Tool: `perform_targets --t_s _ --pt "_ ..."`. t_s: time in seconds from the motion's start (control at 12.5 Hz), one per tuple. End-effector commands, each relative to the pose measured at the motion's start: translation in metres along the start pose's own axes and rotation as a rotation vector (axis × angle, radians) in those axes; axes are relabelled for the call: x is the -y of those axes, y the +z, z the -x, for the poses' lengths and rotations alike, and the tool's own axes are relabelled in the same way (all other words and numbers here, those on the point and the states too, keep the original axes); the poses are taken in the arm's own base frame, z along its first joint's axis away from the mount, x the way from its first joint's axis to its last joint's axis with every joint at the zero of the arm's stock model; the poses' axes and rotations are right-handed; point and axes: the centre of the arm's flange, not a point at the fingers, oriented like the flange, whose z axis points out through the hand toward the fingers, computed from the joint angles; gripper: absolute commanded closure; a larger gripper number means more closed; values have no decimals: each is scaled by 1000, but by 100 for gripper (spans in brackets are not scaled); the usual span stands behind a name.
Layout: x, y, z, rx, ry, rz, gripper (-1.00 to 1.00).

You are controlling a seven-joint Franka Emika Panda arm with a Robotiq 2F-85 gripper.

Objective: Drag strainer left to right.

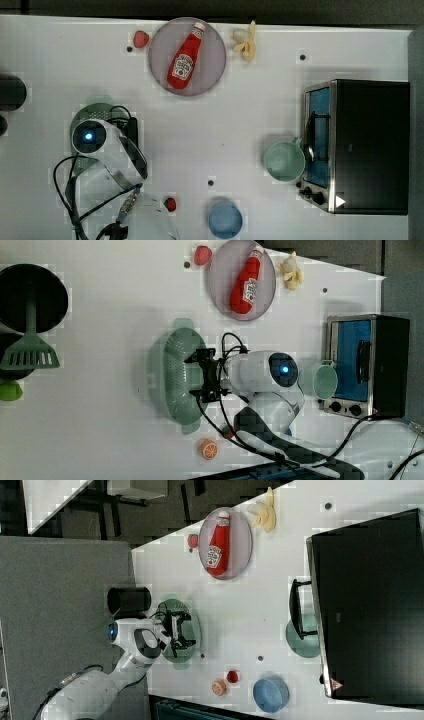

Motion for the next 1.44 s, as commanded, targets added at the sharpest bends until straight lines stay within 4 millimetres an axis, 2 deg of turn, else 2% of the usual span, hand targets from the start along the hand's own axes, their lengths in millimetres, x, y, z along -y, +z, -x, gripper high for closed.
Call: perform_targets --t_s 0.08,0.4,0.72,0.8,1.44 --pt "-4 -12 -33 -17 93 -13 -100" --pt "-1 -23 -73 -48 96 -30 -100" --pt "2 -23 -114 -69 71 -21 -100" --pt "6 -28 -148 -81 75 -27 -100" --pt "5 -36 -238 -112 19 -17 -100"
